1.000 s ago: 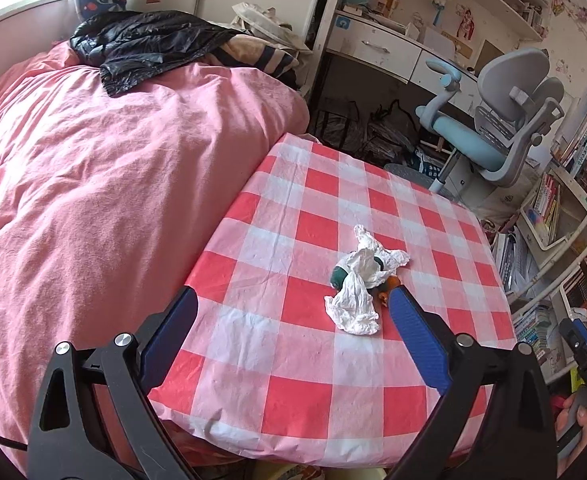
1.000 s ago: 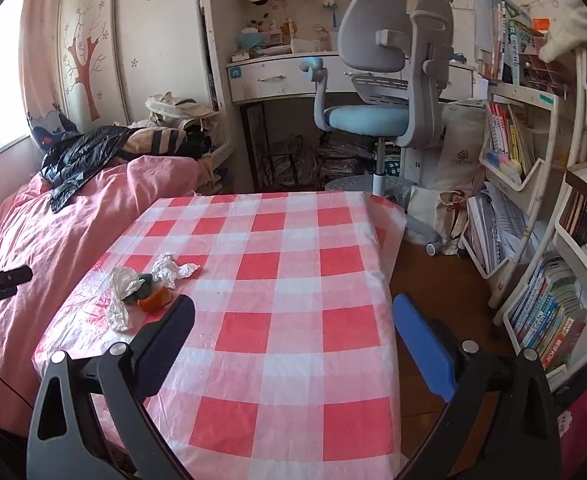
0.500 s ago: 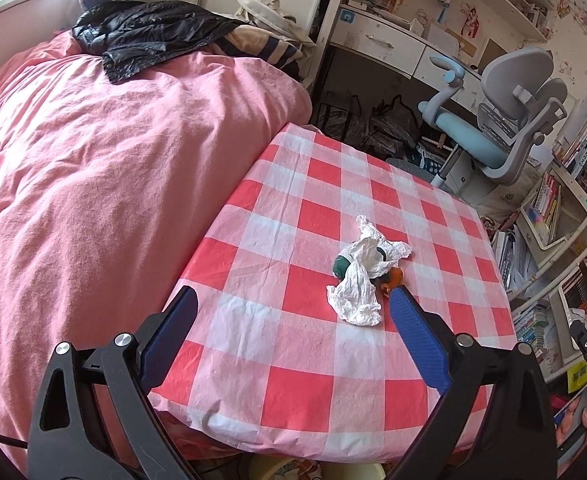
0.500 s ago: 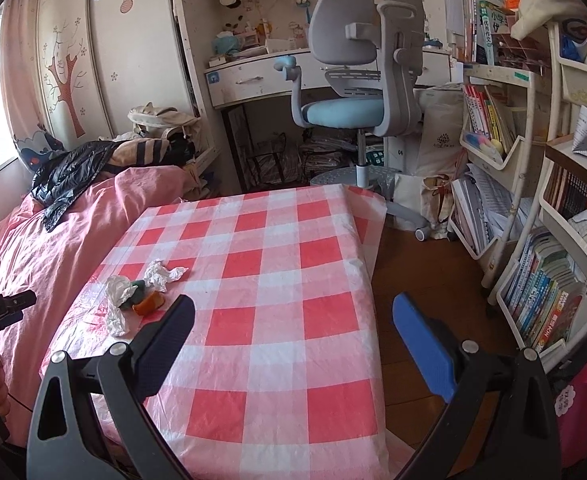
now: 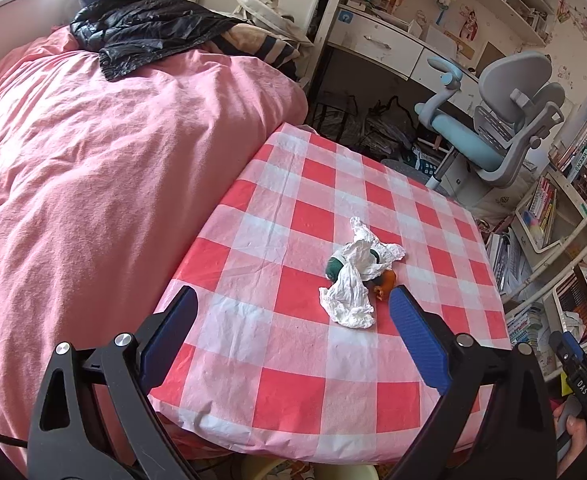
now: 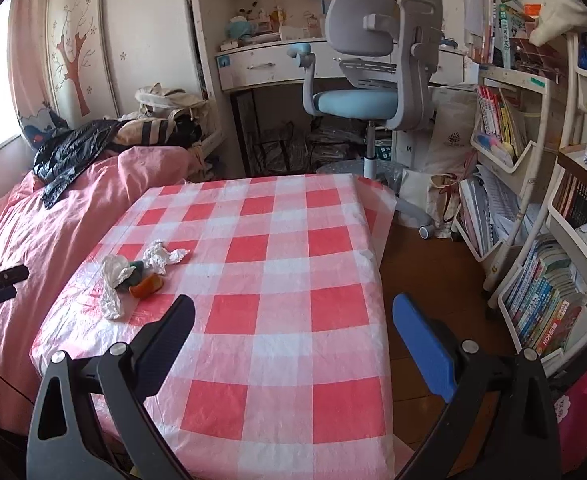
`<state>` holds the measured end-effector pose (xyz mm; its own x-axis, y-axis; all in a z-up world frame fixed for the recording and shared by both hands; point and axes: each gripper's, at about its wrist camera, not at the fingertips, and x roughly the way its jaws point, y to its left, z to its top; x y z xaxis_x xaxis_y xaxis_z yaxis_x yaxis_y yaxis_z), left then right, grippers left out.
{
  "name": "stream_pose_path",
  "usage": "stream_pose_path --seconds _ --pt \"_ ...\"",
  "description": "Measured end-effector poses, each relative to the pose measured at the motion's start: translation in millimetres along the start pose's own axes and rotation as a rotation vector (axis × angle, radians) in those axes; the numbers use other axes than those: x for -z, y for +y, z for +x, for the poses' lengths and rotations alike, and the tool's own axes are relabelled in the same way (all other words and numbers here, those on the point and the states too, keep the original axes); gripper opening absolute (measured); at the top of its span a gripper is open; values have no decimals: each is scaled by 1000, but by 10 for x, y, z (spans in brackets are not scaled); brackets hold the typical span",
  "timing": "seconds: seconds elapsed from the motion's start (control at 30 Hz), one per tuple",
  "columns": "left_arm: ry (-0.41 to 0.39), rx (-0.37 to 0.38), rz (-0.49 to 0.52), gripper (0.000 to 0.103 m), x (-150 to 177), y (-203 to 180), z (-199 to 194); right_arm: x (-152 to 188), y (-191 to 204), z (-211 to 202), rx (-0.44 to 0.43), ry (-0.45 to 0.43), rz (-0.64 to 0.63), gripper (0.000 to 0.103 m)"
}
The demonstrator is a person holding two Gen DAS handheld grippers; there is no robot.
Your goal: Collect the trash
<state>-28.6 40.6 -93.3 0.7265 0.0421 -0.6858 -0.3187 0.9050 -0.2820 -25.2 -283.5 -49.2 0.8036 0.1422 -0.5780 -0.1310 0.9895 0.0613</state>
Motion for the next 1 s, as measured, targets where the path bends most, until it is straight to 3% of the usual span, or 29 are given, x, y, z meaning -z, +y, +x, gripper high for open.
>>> stream_pose_path --seconds 0.63,1.0 --pt "8 14 11 93 -7 -88 44 48 375 27 17 -11 -215 95" --pt "8 19 2 93 -28 -67 45 95 624 53 -18 -13 -330 95"
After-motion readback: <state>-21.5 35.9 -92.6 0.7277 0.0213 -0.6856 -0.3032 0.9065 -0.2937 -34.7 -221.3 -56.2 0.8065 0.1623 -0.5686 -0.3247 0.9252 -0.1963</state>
